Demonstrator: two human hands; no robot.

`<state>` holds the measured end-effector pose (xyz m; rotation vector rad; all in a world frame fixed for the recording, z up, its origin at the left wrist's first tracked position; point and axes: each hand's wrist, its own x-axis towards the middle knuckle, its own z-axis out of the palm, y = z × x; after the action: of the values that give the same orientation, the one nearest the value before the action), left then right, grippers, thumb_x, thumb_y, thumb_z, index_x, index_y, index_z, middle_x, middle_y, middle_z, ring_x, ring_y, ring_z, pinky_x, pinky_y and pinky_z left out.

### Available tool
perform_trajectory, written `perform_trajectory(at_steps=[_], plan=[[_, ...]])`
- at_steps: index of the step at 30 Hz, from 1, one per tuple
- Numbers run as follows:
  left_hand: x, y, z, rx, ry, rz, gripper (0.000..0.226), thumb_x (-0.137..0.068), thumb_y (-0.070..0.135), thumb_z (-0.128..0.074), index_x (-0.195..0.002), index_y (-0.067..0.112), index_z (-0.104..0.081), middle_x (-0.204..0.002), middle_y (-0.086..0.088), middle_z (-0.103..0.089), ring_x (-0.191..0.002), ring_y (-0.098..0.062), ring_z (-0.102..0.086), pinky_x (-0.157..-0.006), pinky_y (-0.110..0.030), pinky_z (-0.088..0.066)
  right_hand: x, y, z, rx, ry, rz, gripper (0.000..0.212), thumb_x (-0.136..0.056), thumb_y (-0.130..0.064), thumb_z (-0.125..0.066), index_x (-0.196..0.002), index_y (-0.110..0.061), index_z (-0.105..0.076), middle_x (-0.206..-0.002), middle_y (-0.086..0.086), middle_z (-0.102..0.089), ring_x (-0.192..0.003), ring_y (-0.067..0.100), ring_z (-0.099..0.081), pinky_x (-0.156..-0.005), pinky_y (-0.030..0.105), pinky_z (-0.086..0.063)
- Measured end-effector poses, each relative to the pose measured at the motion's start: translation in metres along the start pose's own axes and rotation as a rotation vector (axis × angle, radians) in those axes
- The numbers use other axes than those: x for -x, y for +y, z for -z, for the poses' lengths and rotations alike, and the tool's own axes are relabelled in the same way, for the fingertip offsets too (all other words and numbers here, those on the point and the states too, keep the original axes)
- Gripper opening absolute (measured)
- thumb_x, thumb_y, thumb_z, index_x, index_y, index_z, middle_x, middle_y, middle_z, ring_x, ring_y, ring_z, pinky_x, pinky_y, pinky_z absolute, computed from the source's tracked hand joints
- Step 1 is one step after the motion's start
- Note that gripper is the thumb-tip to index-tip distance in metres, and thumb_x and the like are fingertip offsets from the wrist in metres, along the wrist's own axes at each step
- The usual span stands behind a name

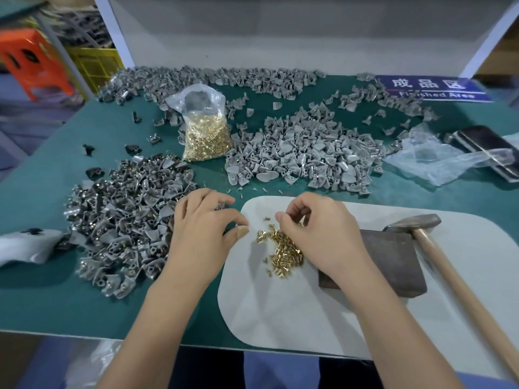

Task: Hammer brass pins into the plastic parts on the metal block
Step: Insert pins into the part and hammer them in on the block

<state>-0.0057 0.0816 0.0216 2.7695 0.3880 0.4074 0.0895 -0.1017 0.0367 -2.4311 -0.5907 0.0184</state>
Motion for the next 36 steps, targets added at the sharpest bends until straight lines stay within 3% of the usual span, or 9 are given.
perform_trajectory(at_steps=[4, 6, 8, 12, 16, 23, 28, 33, 36], plan=[[-0.009, 0.013, -0.003, 0.049, -0.042, -0.086, 0.009, -0.081, 0.04, -0.08, -0.09, 0.039, -0.079, -0.124, 0.013, -0.061, -0.129, -0.017, -0.038, -0.106, -0.036, -0.022, -0.001, 0.005, 0.002, -0.21, 0.133, -0.088, 0.02, -0.087, -0.036, -0.075, -0.073, -0.027, -0.063, -0.067, -0.014, -0.064, -0.066, 0.005, -0.058, -0.06, 0.027, -0.047], [-0.011, 0.02, -0.007, 0.078, -0.08, -0.15, 0.011, -0.082, 0.043, -0.079, -0.093, 0.041, -0.079, -0.127, 0.014, -0.06, -0.13, -0.015, -0.037, -0.106, -0.035, -0.025, -0.001, 0.005, 0.005, -0.336, 0.283, -0.159, 0.017, -0.088, -0.03, -0.075, -0.075, -0.025, -0.066, -0.068, -0.012, -0.064, -0.07, 0.006, -0.06, -0.062, 0.02, -0.045], [-0.015, 0.023, -0.01, 0.128, -0.116, -0.18, 0.012, -0.083, 0.043, -0.078, -0.095, 0.041, -0.079, -0.126, 0.016, -0.06, -0.129, -0.012, -0.038, -0.108, -0.036, -0.03, -0.001, 0.003, 0.007, -0.328, 0.336, -0.206, 0.016, -0.088, -0.031, -0.075, -0.076, -0.025, -0.066, -0.068, -0.014, -0.064, -0.07, 0.005, -0.059, -0.067, 0.025, -0.047], [-0.032, 0.019, -0.013, 0.251, -0.11, -0.149, 0.012, -0.089, 0.037, -0.074, -0.1, 0.037, -0.077, -0.107, 0.021, -0.062, -0.111, -0.006, -0.047, -0.1, -0.041, -0.043, 0.0, 0.001, 0.006, -0.162, 0.316, -0.254, 0.019, -0.089, -0.039, -0.073, -0.076, -0.031, -0.062, -0.067, -0.022, -0.059, -0.066, 0.0, -0.053, -0.088, 0.044, -0.05], [-0.064, 0.022, -0.015, 0.112, -0.042, -0.08, 0.019, -0.096, 0.036, -0.066, -0.114, 0.035, -0.069, -0.106, 0.018, -0.065, -0.108, -0.01, -0.056, -0.098, -0.043, -0.047, -0.003, -0.001, 0.006, 0.005, 0.156, -0.289, 0.011, -0.093, -0.046, -0.067, -0.087, -0.036, -0.067, -0.077, -0.02, -0.065, -0.076, 0.012, -0.063, -0.084, 0.037, -0.05], [-0.113, 0.031, -0.034, 0.041, 0.069, -0.066, 0.046, -0.093, 0.046, -0.065, -0.134, 0.027, -0.058, -0.131, -0.001, -0.055, -0.13, -0.025, -0.038, -0.107, -0.043, -0.037, -0.005, -0.003, 0.005, 0.056, 0.097, -0.29, 0.013, -0.094, -0.051, -0.062, -0.087, -0.04, -0.064, -0.085, -0.021, -0.07, -0.072, 0.009, -0.057, -0.076, 0.032, -0.046], [-0.146, 0.033, -0.053, -0.011, -0.019, 0.02, 0.066, -0.099, 0.061, -0.042, -0.151, 0.019, -0.037, -0.151, -0.012, -0.041, -0.143, -0.033, -0.026, -0.115, -0.051, -0.03, -0.006, -0.004, 0.007, 0.036, 0.068, -0.273, 0.013, -0.095, -0.052, -0.06, -0.089, -0.041, -0.064, -0.086, -0.022, -0.069, -0.068, 0.004, -0.054, -0.077, 0.032, -0.047], [-0.168, 0.035, -0.069, -0.061, -0.111, 0.199, 0.086, -0.092, 0.08, -0.016, -0.16, 0.028, -0.017, -0.167, -0.015, -0.015, -0.153, -0.037, -0.011, -0.122, -0.053, -0.011, -0.008, -0.005, 0.007, 0.038, 0.051, -0.249, 0.013, -0.095, -0.051, -0.059, -0.088, -0.041, -0.062, -0.088, -0.022, -0.069, -0.063, 0.002, -0.05, -0.077, 0.031, -0.047], [-0.174, 0.036, -0.074, -0.064, -0.162, 0.217, 0.091, -0.086, 0.087, -0.011, -0.16, 0.034, -0.013, -0.168, -0.011, -0.014, -0.154, -0.039, -0.005, -0.122, -0.056, -0.002, -0.009, -0.005, 0.008, 0.027, 0.056, -0.242, 0.014, -0.095, -0.051, -0.06, -0.084, -0.041, -0.058, -0.087, -0.022, -0.069, -0.065, 0.003, -0.05, -0.076, 0.031, -0.045]])
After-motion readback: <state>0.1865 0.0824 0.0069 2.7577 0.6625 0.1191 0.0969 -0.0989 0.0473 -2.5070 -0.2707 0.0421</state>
